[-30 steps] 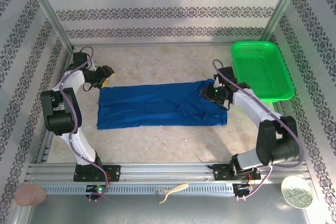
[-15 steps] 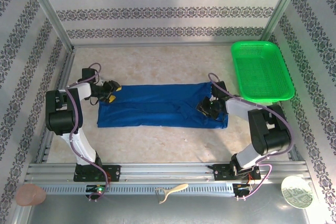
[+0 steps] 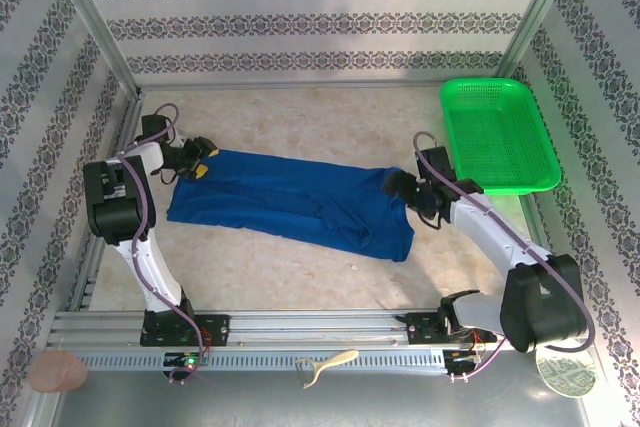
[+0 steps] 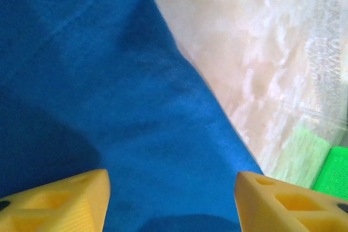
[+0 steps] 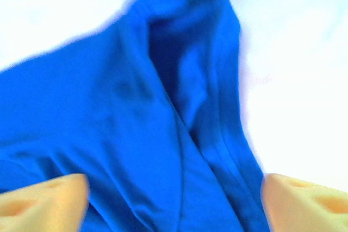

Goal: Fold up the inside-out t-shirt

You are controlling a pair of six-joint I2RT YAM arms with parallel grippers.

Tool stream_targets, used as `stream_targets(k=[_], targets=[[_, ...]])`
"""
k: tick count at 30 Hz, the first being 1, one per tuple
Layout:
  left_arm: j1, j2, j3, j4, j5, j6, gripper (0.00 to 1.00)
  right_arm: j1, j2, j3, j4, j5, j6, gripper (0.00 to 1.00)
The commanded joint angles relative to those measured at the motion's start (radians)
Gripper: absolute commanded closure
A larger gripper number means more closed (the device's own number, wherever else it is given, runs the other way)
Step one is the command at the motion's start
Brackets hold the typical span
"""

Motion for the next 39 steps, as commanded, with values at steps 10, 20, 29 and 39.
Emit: stream_targets(k=[10,20,29,39], targets=[[-0.023,-0.190,-0.087,-0.087,0.029,0.088,0.37,-0.076,0.192,-0.018,0.050,-0.115,-0.121,0.02],[-0.024,-0.156,-0.079,-0.082,0.032,0.088,0.37,-0.045,0.293,-0.079,0.178,-0.237,-0.081,0.13],[-0.024,-0.147,-0.074,-0.085,0.026,0.090,0.36,0.107,0.359,-0.024,0.221,-0.200,-0.021,0.21],[-0.024,-0.153,-0.084,-0.065,0.030,0.075,0.36,0.171,0.362,-0.007,0.225,-0.141,0.041,0.23]])
